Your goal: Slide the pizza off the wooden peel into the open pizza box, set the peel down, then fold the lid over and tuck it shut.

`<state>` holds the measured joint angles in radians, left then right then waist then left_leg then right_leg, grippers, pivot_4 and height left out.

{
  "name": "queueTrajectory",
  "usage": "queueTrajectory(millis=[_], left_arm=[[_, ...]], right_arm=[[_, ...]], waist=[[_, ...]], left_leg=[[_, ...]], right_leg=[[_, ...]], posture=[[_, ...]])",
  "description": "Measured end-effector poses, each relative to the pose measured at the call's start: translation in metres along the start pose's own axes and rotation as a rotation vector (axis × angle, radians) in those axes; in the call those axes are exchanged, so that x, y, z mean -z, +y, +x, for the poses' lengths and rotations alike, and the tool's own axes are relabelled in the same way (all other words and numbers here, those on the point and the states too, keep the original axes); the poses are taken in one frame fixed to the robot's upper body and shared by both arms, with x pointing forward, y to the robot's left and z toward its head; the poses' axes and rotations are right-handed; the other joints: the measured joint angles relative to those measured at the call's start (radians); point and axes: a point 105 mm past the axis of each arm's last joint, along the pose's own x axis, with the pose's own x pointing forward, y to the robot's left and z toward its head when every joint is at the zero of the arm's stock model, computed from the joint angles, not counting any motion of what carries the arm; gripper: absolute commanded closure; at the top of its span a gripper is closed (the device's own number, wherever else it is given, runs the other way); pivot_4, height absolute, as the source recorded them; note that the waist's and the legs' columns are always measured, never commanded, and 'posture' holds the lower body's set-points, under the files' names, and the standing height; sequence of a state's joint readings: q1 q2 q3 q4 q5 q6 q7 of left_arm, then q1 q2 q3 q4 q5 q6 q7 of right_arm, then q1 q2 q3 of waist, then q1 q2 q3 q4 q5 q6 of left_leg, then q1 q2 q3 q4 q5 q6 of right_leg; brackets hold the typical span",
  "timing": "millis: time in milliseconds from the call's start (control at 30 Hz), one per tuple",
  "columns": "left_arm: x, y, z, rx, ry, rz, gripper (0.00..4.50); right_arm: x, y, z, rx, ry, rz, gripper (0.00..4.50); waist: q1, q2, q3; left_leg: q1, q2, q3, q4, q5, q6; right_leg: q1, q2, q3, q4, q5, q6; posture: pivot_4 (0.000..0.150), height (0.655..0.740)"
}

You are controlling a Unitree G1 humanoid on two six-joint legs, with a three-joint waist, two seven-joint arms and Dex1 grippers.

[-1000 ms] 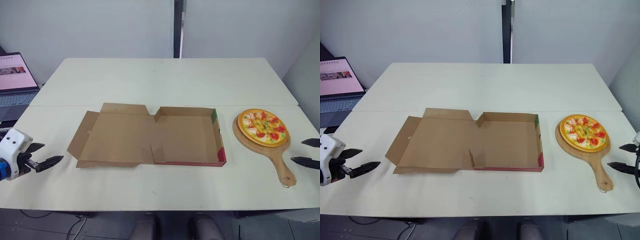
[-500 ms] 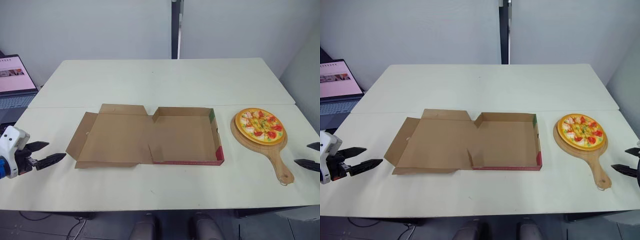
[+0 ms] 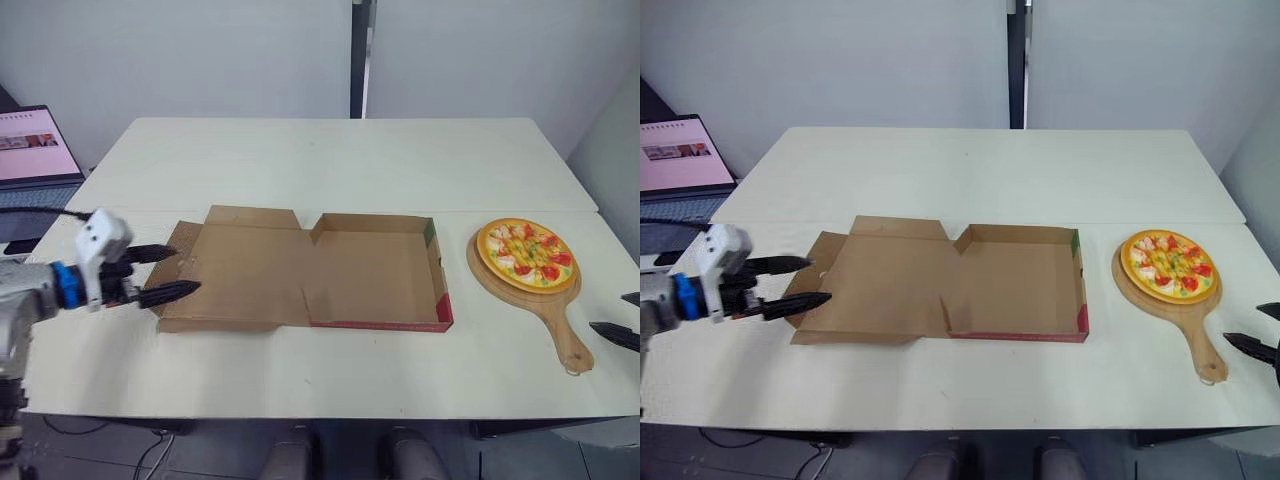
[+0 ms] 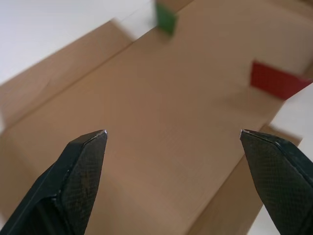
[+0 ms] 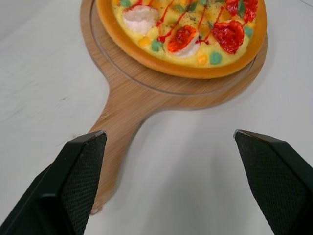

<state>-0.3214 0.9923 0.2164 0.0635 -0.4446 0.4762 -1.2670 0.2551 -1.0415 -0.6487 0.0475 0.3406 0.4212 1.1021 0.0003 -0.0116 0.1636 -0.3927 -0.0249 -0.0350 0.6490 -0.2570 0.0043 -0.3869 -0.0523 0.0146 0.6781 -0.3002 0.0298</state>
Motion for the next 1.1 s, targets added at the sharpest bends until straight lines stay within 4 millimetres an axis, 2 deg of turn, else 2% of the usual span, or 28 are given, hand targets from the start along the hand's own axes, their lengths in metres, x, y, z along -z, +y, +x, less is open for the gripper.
queueTrajectory(millis=[67,167,333,500,733,833,1100], left_arm=[[-0.026,-0.018,0.022,0.126,-0.044,0.065,0.0],[-0.053,-0.042,0.042,0.276,-0.082,0.137,0.0],[-0.072,-0.071,0.061,0.461,-0.097,0.184,0.0],[-0.083,-0.094,0.074,0.605,-0.115,0.232,0.0],[-0.091,-0.112,0.082,0.708,-0.148,0.254,0.0],[-0.092,-0.115,0.084,0.722,-0.153,0.257,0.0],[-0.093,-0.116,0.087,0.73,-0.168,0.269,0.0]], right_arm=[[-0.001,0.016,-0.001,0.002,-0.022,0.024,0.04],[-0.01,0.038,0.001,-0.006,-0.048,0.044,0.04],[-0.022,0.057,0.013,0.069,-0.062,0.074,0.04],[-0.022,0.056,0.037,0.176,-0.034,0.166,0.04],[-0.003,0.033,0.059,0.239,0.125,0.263,0.04],[0.001,0.027,0.068,0.22,0.164,0.275,0.04],[-0.006,0.018,0.086,0.123,0.16,0.268,0.04]], waist=[[0.0,-0.001,0.0],[-0.01,-0.001,0.0],[-0.019,-0.001,0.0],[-0.019,-0.003,0.001],[-0.018,-0.003,0.001],[-0.018,-0.003,0.001],[-0.029,-0.006,0.0]], left_leg=[[-0.001,0.0,-0.002,0.001,0.0,0.0],[0.0,0.0,0.0,0.002,0.0,0.0],[0.001,0.001,0.0,0.003,0.0,0.0],[-0.002,0.0,-0.003,0.007,0.0,0.0],[-0.005,0.001,-0.004,0.012,0.0,0.0],[-0.005,0.001,-0.004,0.012,0.0,0.0],[-0.003,0.002,-0.004,0.013,0.0,0.0]], right_leg=[[0.0,0.001,0.0,0.0,0.0,0.0],[0.0,0.001,0.002,0.001,0.0,0.0],[0.001,0.003,0.002,0.002,0.0,0.001],[0.001,0.004,0.001,0.002,0.0,0.001],[0.001,0.007,0.001,0.002,0.0,0.001],[0.001,0.008,0.0,0.002,0.0,0.001],[0.003,0.011,0.001,0.002,0.0,0.002]], posture=[[0.15,0.74],[0.15,0.74],[0.15,0.74],[0.15,0.74],[0.15,0.74],[0.15,0.74],[0.15,0.74]])
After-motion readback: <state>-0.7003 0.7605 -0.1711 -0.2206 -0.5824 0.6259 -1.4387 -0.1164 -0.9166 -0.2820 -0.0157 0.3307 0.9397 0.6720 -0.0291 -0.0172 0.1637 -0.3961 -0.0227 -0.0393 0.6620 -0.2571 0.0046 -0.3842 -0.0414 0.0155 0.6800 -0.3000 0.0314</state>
